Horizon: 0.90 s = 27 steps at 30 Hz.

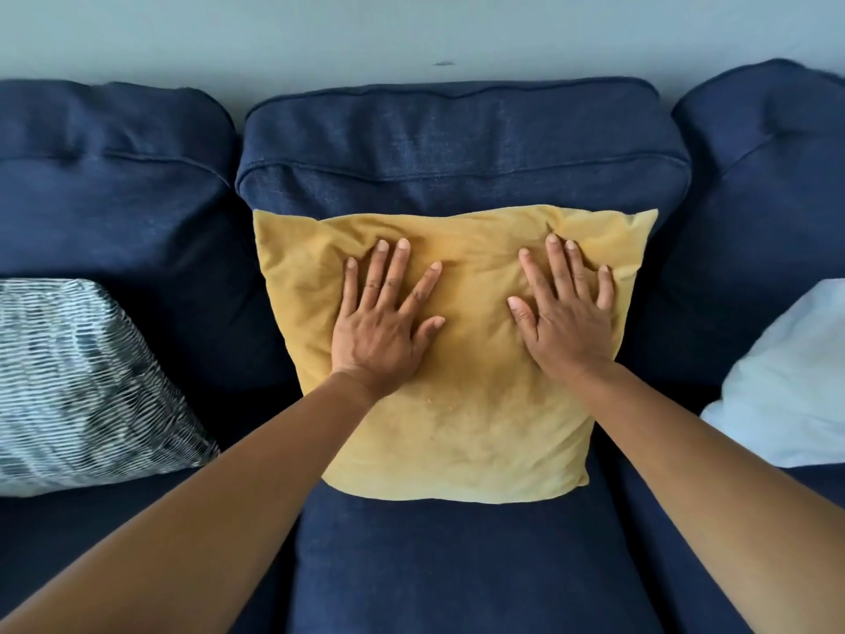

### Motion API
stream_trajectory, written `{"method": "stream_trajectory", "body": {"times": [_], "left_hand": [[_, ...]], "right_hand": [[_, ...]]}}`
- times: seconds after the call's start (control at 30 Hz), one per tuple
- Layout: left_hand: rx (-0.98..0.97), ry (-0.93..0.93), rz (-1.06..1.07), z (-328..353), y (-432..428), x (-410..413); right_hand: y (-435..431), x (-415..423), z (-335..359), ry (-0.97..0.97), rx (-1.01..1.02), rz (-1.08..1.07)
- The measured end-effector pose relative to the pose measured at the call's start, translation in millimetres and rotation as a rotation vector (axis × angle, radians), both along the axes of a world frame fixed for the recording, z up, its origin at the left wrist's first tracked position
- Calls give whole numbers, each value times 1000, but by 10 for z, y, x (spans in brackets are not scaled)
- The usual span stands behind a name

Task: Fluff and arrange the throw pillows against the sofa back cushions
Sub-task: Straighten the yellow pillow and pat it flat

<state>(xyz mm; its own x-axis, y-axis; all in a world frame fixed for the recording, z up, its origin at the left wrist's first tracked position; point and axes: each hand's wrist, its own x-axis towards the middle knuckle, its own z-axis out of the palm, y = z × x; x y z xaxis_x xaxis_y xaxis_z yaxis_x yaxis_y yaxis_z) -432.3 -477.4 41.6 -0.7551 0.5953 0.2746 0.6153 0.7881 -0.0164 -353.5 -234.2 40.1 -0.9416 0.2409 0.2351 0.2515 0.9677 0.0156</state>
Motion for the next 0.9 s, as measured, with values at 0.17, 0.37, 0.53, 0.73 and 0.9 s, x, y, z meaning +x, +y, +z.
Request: {"method": "stream_trajectory", "body": {"times": [0.17,0.37,0.53,0.73,0.9], "left_hand": [[58,46,27,188,-333,4],[0,-56,111,272,-595,-235],[-20,-259,408,252,-990,-395],[43,-2,-6,425,-565,-1],[-154,-88,145,334,-619,84]], "right_hand": [[-189,153,228,251,85,123],[-323,12,321,-3,115,157],[293,294,416,-87,-142,-355],[-259,239,628,41,60,150],[-207,448,339,-185,98,72]]}}
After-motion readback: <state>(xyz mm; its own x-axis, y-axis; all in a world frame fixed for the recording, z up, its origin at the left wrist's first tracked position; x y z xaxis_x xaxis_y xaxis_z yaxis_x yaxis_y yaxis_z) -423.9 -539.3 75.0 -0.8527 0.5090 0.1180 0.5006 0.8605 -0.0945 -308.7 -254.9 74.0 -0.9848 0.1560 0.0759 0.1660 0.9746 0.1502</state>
